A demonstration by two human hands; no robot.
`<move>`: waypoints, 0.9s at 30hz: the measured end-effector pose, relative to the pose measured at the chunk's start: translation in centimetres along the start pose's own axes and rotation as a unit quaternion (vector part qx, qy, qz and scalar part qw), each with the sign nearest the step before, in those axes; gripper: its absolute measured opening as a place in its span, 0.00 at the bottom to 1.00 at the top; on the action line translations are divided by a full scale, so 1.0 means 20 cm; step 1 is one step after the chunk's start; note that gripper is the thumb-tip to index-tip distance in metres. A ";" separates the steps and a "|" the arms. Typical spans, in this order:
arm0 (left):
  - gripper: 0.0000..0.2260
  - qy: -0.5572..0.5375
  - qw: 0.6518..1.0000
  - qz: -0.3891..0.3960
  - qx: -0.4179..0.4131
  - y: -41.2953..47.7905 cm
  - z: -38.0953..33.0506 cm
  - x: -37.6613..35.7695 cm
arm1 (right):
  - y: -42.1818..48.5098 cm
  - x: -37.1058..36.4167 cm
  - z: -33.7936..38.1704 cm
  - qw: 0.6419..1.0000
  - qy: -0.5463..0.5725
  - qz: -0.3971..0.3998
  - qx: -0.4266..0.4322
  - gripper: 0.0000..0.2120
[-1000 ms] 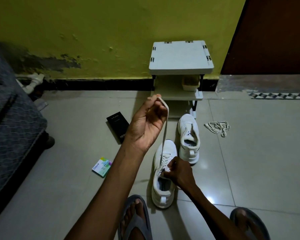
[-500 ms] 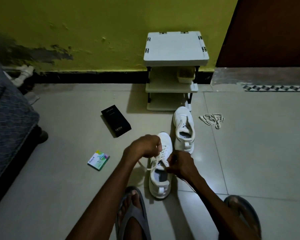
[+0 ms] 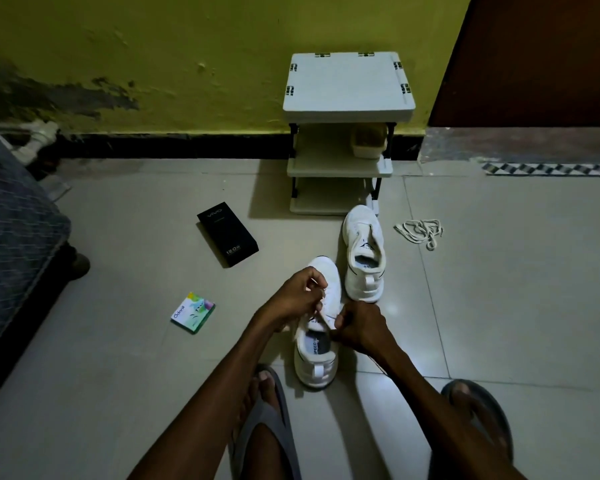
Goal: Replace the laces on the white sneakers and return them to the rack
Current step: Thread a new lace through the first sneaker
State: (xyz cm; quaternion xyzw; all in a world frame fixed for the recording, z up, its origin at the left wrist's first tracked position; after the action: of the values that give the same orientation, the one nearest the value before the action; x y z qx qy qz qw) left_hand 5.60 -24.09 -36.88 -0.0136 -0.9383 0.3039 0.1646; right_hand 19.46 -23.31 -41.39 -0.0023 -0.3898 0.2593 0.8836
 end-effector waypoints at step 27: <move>0.14 0.302 0.933 -0.193 0.038 -0.01 0.09 0.03 | -0.05 0.00 0.14 0.978 -0.061 -0.150 0.134 0.07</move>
State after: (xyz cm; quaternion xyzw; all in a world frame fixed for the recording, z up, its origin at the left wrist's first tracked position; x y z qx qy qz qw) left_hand 4.47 -25.16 -38.01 0.0830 -0.8169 0.2829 0.4958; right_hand 17.98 -24.79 -39.24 0.1907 -0.4005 0.1737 0.8792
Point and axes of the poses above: each hand's wrist, its own y-axis towards the middle knuckle, its own x-axis out of the back of the hand, z = x × y, the point moved 10 cm from there along y, towards the middle knuckle, and after that the axes turned 11 degrees about x, right-handed, at the moved point
